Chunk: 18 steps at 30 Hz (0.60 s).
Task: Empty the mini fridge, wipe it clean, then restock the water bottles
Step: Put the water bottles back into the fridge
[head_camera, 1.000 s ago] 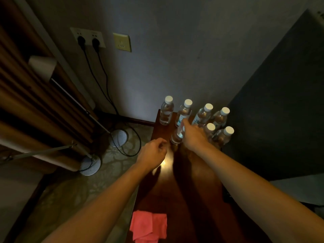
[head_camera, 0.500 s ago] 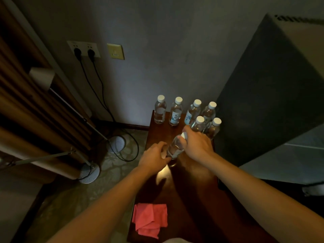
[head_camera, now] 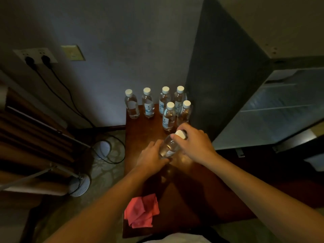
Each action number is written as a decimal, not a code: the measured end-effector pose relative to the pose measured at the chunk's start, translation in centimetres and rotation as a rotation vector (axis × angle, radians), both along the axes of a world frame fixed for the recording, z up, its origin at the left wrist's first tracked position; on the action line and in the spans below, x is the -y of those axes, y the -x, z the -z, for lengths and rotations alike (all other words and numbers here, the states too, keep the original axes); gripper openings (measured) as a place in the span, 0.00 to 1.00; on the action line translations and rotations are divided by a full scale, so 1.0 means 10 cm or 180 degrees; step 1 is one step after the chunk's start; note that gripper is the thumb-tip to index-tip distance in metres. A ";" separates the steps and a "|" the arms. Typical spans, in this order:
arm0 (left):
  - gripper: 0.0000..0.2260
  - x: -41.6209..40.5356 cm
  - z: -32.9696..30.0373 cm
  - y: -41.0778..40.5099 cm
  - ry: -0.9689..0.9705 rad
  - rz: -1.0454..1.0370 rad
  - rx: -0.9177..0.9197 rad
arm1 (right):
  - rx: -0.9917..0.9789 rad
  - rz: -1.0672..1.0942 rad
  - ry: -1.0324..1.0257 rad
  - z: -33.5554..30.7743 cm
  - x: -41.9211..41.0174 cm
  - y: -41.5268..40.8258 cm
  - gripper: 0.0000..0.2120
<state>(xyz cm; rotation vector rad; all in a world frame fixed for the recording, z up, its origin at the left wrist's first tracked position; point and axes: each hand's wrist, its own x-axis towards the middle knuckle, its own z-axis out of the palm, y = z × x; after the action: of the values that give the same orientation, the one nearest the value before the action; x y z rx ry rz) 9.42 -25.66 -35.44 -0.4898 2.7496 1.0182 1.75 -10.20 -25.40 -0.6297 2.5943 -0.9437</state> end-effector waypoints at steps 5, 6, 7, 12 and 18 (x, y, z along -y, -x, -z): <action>0.27 -0.26 -0.03 0.08 -0.0080 0.0359 -0.0008 | 0.0607 0.0241 0.0823 0.11 -0.49 -0.03 0.14; 0.28 -0.33 -0.03 0.09 -0.0102 0.0439 0.0010 | 0.0629 0.0240 0.0862 0.14 -0.59 -0.05 0.18; 0.29 -0.40 -0.04 0.10 -0.0133 0.0506 0.0025 | 0.0675 0.0271 0.0860 0.18 -0.69 -0.06 0.22; 0.30 -0.74 -0.11 0.20 -0.0439 0.0669 0.0060 | 0.1328 0.0581 0.1057 0.40 -1.12 -0.06 0.31; 0.27 -1.10 -0.23 0.43 -0.0468 0.0948 0.0148 | 0.1468 0.0487 0.1187 0.45 -1.44 0.02 0.28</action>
<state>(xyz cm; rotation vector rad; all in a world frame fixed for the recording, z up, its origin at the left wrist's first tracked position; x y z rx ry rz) 5.11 -14.69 -33.10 -0.0768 2.5787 1.1032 1.60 4.20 -29.93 -0.2534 2.0946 -1.4468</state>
